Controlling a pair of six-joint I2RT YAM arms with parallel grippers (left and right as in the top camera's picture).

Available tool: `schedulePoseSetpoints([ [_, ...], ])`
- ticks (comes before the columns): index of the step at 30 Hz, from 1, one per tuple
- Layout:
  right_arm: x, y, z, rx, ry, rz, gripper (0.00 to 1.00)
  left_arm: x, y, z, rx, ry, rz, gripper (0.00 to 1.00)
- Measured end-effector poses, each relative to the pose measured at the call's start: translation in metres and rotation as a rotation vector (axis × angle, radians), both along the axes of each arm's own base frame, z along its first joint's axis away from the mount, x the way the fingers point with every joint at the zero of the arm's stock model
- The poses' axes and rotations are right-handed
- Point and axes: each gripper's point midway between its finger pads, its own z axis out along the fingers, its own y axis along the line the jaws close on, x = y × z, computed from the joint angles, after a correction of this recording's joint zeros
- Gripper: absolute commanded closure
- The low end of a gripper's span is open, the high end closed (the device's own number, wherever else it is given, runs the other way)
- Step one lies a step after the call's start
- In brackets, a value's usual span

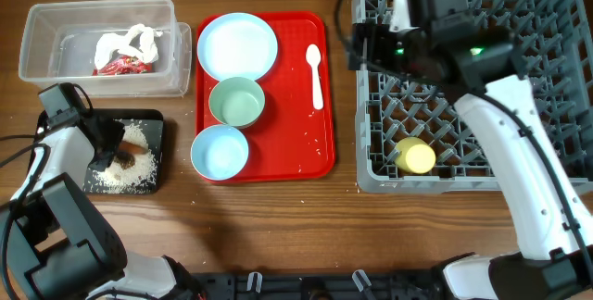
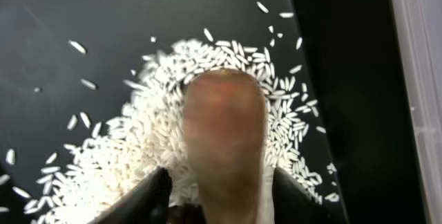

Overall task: Sort waste into correct bins and load items into the dishwasher rack
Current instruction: 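Carry the carrot left with the left gripper onto the black tray, then grasp the green bowl with the right gripper and place it in the rack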

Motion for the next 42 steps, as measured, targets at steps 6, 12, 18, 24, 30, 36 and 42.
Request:
schedulePoseSetpoints([
  [6, -0.005, 0.067, -0.03, 0.039, 0.058, 0.145, 0.07, -0.008, -0.013, -0.001, -0.071, 0.033, -0.007, 0.12],
  [12, -0.002, 0.117, -0.084, 0.077, 0.169, 0.219, 0.14, 0.012, -0.019, 0.05, -0.085, -0.098, -0.043, 0.0],
  [18, -0.001, 0.146, -0.134, 0.109, 0.275, 0.243, 0.19, 0.013, -0.027, 0.122, -0.017, -0.269, -0.105, 0.0],
  [24, 0.006, 0.166, -0.18, 0.144, 0.343, 0.259, 0.3, 0.011, -0.067, 0.18, -0.008, -0.444, -0.343, 0.0],
  [30, 0.004, 0.186, -0.204, 0.16, 0.354, 0.283, 0.41, 0.018, -0.126, 0.199, 0.011, -0.507, -0.659, 0.0],
  [36, -0.003, 0.194, -0.234, 0.15, 0.414, 0.257, 0.69, 0.022, -0.147, 0.192, 0.005, -0.487, -0.763, 0.0],
  [42, -0.001, 0.191, -0.243, 0.143, 0.429, 0.219, 0.96, 0.023, -0.146, 0.19, 0.006, -0.482, -0.769, 0.0],
])
